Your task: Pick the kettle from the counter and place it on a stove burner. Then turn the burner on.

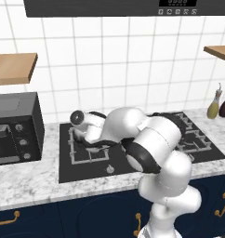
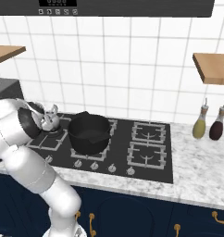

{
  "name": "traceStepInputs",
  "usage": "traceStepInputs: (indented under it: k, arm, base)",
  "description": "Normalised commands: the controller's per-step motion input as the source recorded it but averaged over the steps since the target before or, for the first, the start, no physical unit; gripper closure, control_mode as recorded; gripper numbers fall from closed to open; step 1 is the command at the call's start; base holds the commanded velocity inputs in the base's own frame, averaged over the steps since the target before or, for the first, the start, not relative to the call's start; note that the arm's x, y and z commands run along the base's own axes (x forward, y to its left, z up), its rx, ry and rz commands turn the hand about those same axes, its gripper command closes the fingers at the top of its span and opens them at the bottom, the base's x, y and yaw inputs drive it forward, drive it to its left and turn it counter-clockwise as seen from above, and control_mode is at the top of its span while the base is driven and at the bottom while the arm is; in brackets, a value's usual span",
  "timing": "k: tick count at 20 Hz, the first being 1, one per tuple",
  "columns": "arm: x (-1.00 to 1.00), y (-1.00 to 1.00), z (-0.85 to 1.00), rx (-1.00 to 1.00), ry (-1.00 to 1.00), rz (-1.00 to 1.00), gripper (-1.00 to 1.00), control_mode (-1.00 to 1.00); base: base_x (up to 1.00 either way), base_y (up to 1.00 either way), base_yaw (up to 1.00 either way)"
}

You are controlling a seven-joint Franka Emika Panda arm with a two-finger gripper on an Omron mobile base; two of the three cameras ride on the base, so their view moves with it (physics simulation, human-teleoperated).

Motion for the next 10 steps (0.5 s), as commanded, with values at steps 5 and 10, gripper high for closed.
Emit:
traceStepInputs:
  k: [5,10]
  arm:
    - [0.29,0.00,-0.21,0.00,0.00,0.00,1.00,-1.00]
    - [0.04,0.00,-0.27,-0.01,0.00,-0.01,-1.00,-1.00]
  base:
    - [0.00,0.00,0.00]
    - [0.00,0.00,0.00]
